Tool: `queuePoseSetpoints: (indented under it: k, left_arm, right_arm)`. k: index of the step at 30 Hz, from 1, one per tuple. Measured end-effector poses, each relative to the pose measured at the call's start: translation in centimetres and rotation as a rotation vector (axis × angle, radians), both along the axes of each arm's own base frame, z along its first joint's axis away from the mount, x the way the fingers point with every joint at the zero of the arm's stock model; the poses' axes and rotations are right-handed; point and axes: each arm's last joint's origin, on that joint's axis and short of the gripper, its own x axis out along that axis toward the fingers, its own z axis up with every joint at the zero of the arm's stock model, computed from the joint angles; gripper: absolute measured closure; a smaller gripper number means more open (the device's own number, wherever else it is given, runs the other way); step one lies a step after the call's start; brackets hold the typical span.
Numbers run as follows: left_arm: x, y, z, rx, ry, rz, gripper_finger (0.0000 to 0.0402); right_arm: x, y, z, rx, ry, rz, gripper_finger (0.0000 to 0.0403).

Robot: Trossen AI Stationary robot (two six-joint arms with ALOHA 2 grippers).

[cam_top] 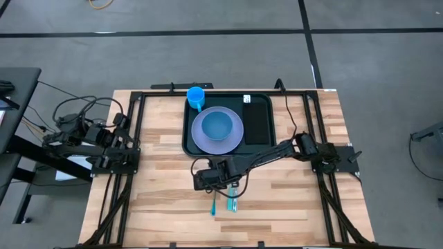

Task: Set up tray
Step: Put the blue fork on the black napkin

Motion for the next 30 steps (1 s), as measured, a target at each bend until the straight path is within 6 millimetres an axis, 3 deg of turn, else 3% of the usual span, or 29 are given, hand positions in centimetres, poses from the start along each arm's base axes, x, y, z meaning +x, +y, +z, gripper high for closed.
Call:
queuePoseSetpoints:
  k: [10, 20, 30]
  left_arm:
    - [0.0, 0.0, 0.1, -0.001, -0.008, 0.001, 0.0269]
    - [0.0, 0.0, 0.1, -0.005, -0.005, 0.0, 0.0269]
    - [0.0, 0.0, 0.0, -0.005, -0.004, -0.001, 0.0269]
  right_arm:
    - [-0.4, 0.2, -0.2, -0.015, 0.04, 0.005, 0.0288]
    - [-0.2, 0.9, -2.7, -0.026, 0.083, 0.019, 0.0288]
    - [0.1, 1.0, -3.0, -0.026, 0.071, 0.018, 0.0288]
